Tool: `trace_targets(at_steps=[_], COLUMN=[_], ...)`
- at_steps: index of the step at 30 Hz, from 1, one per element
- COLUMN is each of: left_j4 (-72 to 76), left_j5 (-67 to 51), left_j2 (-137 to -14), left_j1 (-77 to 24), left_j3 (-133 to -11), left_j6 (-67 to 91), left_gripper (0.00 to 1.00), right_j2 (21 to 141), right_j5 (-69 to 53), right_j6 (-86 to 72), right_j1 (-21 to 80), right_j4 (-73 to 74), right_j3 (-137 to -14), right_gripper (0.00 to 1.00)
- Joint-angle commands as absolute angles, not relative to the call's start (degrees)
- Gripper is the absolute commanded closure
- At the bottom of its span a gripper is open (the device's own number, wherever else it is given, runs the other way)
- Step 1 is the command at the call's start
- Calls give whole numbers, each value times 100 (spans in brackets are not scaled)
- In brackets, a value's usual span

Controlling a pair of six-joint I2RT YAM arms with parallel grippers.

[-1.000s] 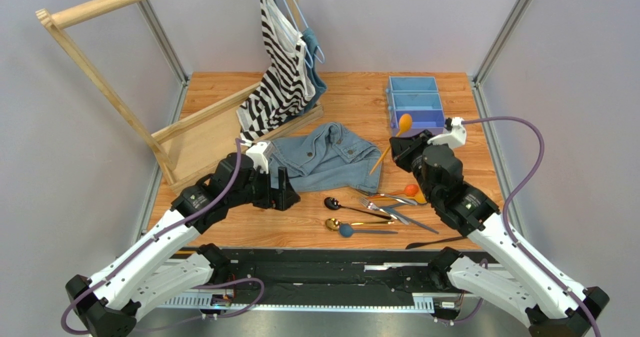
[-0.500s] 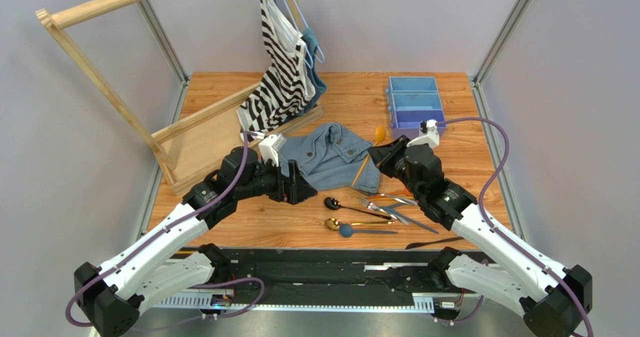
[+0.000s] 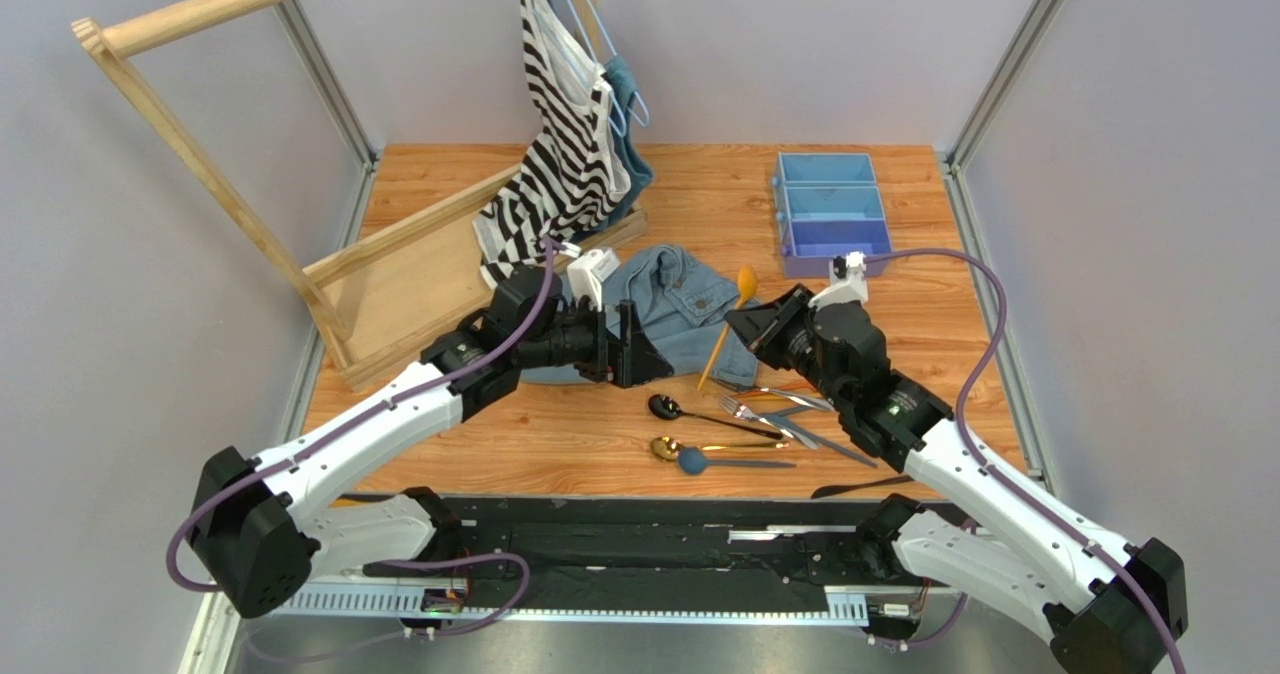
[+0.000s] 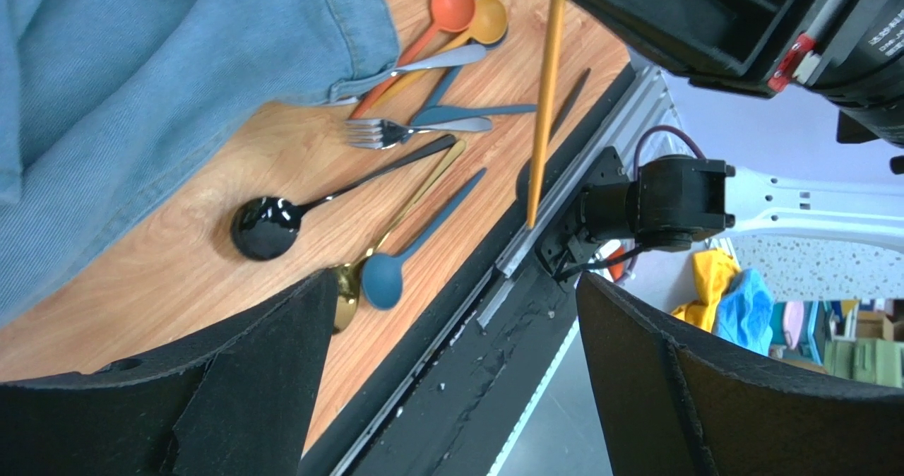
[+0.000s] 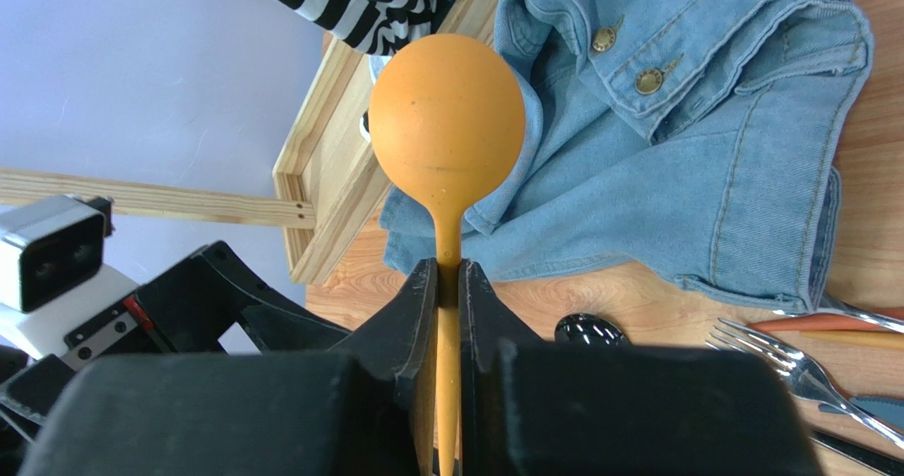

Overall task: Sort the eating utensils into containers
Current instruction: Pick up the spoon from the center of the board.

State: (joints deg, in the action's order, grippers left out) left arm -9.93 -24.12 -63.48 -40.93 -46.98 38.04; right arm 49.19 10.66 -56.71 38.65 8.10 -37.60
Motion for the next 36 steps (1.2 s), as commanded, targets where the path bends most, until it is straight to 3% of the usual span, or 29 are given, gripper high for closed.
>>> trace_targets(at_steps=[1, 6, 10, 17, 20, 26, 27, 30, 33, 36], left_j4=[-554, -633, -633, -510, -413, -369, -378, -413, -501, -580], left_j5=[-2426, -2373, -2347, -2276, -2416, -2575, -2566, -2549, -2488, -2251], left_j2=[-6696, -7320, -7777, -8174, -8261, -8376, -8376, -8411, -8429, -8367], left_j1=[-4297, -4473, -4588, -4755, -4790, -4816, -4816, -4816, -4825, -4816], left_j3=[-5290, -5800, -6038, -6108, -6135, -6153, -6152, -6143, -6161, -6143], left_j6=[3604, 3472, 3401, 3410, 3436, 3463, 3454, 3437, 3401, 3392], left_gripper=[9, 11, 20, 25, 35, 71, 80, 94, 100, 100], right_j2=[4860, 4983, 4913, 4913, 4913, 4931, 4931, 4913, 4887, 4852], right_j5=[827, 554, 571, 659, 694, 703, 694, 686, 598, 554], right_j6=[-5669, -5801, -5880, -6020, -6108, -6144, -6144, -6144, -6109, -6012], right_j1=[3841, 3832, 3832, 3823, 3823, 3806, 3797, 3762, 3700, 3683], right_j4=[493, 404, 360, 308, 308, 316, 325, 325, 317, 316], right_j3=[-3674, -3621, -3560, -3560, -3551, -3516, -3516, -3489, -3472, -3480], right_gripper=[100, 100, 100, 100, 100, 100, 100, 100, 98, 95])
